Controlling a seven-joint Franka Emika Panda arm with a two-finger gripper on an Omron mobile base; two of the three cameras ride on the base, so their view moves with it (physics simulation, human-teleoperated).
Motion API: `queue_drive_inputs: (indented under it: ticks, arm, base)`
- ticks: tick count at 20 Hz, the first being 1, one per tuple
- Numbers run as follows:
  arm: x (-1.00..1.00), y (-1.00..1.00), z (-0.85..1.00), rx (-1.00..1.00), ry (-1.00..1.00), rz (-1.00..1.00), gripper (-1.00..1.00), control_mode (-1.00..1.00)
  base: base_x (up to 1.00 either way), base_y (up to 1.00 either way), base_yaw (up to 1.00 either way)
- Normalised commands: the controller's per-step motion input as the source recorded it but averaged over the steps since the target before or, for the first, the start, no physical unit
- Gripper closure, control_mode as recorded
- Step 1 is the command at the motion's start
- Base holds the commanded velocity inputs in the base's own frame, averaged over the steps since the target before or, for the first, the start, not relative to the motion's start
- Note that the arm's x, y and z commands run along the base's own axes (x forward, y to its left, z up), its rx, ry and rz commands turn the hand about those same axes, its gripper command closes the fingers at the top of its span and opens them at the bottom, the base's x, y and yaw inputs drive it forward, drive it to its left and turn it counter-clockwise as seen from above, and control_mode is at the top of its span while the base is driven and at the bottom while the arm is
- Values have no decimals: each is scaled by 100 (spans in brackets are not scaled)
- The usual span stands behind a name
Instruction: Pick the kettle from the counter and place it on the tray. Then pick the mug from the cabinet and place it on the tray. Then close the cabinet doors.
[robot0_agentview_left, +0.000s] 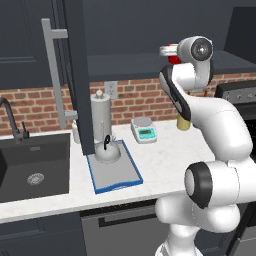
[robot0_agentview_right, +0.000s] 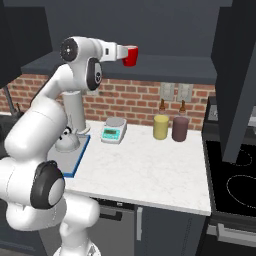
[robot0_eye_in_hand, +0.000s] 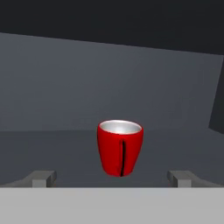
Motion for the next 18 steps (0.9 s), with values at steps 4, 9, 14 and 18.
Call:
queue_drive_inputs:
  ticks: [4,9,14,18]
  arm:
    - [39,-28,-9,0,0,0,-100,-100]
    - [30,-35,-11,0,0,1,-100,-100]
    - [19,-18,-7,0,0,1,-100,-100]
    - [14,0,-5,0,0,0,-100,-100]
  base:
    - [0,0,0]
    - [0,0,0]
    - [0,0,0]
    - [0,0,0]
